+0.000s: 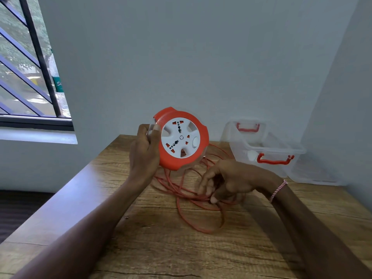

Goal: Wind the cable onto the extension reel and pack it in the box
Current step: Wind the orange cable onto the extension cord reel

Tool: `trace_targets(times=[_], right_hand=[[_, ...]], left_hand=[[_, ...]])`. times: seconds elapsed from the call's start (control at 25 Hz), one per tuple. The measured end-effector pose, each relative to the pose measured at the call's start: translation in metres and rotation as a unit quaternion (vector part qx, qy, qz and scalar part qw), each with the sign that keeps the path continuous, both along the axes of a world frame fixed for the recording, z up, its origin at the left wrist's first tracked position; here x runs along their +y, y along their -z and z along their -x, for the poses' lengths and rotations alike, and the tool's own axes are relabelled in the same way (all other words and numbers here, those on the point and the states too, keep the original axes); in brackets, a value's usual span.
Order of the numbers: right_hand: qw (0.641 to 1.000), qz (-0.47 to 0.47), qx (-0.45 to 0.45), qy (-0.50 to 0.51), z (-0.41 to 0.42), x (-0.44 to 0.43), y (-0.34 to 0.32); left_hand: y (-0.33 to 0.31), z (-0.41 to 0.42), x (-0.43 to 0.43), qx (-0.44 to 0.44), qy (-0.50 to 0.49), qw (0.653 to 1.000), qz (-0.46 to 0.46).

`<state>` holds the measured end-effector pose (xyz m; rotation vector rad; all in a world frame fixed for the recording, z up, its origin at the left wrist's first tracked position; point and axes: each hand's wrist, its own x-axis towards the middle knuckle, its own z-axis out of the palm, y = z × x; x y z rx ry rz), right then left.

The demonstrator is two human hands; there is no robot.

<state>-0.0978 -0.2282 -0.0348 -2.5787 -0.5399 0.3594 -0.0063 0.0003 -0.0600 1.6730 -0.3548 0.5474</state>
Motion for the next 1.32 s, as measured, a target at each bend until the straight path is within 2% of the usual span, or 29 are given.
trace_targets(times=[0.08, 0.16, 0.24, 0.28, 0.36, 0.4, 0.52, 0.64, 0.84, 0.92, 1.0, 1.08, 1.12, 1.2, 1.24, 1.32], right_hand=[[0.997, -0.035, 0.061, -0.020, 0.006, 0.005, -0.005], [0.995, -0.049, 0.081, -0.028, 0.010, 0.007, -0.008], [0.997, -0.075, 0.027, 0.011, 0.009, 0.007, -0.008], [0.995, -0.069, -0.047, 0.046, 0.006, 0.004, -0.007], [0.973, -0.001, -0.198, 0.116, -0.001, 0.000, -0.003], [0.962, 0.032, -0.232, 0.140, -0.003, -0.002, -0.001], [0.962, 0.073, -0.218, 0.150, -0.010, -0.001, 0.016], [0.963, 0.076, -0.208, 0.151, -0.015, 0.002, 0.028], [0.944, 0.100, -0.237, 0.205, -0.011, -0.002, 0.019], [0.914, 0.076, -0.331, 0.221, -0.009, 0.001, 0.016], [0.862, 0.013, -0.449, 0.233, -0.008, 0.005, 0.011], [0.821, -0.058, -0.529, 0.206, -0.007, 0.013, 0.005], [0.809, -0.062, -0.557, 0.180, -0.006, 0.018, 0.004], [0.808, 0.022, -0.575, 0.126, -0.004, 0.028, 0.006], [0.810, 0.100, -0.569, 0.106, -0.004, 0.032, 0.007], [0.791, 0.259, -0.547, 0.090, -0.008, 0.036, 0.012]], left_hand=[[0.001, 0.000, 0.000, 0.003, 0.006, 1.000, -0.002], [0.002, 0.002, -0.001, 0.004, 0.013, 1.000, -0.001], [0.002, 0.003, -0.002, 0.005, 0.017, 1.000, -0.007], [0.003, 0.003, -0.003, 0.006, 0.019, 1.000, -0.010], [0.003, 0.002, -0.003, 0.009, 0.019, 1.000, -0.011], [0.004, 0.002, -0.003, 0.009, 0.018, 1.000, -0.012], [0.006, 0.001, -0.003, 0.012, 0.020, 1.000, -0.012], [0.007, 0.000, -0.003, 0.021, 0.027, 0.999, -0.001], [0.007, -0.001, -0.003, 0.031, 0.024, 0.999, 0.008], [0.007, -0.001, -0.003, 0.032, 0.024, 0.999, 0.006], [0.007, 0.000, -0.003, 0.034, 0.022, 0.999, 0.007], [0.006, 0.001, -0.003, 0.034, 0.020, 0.999, 0.009], [0.006, 0.002, -0.003, 0.033, 0.022, 0.999, 0.008], [0.005, 0.003, -0.002, 0.024, 0.034, 0.999, 0.002], [0.004, 0.004, -0.003, 0.013, 0.038, 0.999, -0.006], [0.004, 0.004, -0.003, -0.013, 0.036, 0.999, -0.034]])
